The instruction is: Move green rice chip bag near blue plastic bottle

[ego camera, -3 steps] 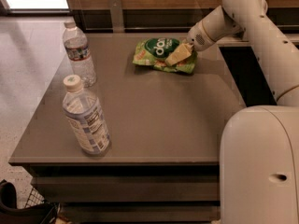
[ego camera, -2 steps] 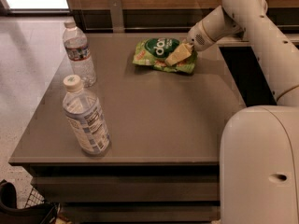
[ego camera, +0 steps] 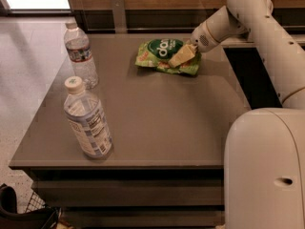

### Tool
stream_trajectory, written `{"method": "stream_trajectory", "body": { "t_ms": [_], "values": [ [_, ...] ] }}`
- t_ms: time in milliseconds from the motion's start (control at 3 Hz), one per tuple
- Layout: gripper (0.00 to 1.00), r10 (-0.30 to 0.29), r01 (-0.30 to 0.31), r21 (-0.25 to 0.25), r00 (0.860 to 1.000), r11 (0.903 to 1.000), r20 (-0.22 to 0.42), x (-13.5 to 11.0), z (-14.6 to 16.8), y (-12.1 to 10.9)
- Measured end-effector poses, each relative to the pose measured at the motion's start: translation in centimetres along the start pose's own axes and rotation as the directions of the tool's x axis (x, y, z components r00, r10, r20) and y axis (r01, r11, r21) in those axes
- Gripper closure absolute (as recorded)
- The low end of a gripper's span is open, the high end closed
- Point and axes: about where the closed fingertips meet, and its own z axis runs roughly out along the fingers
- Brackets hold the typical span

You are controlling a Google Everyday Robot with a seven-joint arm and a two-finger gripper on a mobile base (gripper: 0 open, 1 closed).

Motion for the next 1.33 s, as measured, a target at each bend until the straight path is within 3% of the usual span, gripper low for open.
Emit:
{"method": "stream_trajectory", "body": {
  "t_ms": [1333],
  "values": [
    [1.0, 0.0, 0.0, 0.0, 1.0, 1.0, 0.0, -0.02, -0.01, 0.0]
  ]
}}
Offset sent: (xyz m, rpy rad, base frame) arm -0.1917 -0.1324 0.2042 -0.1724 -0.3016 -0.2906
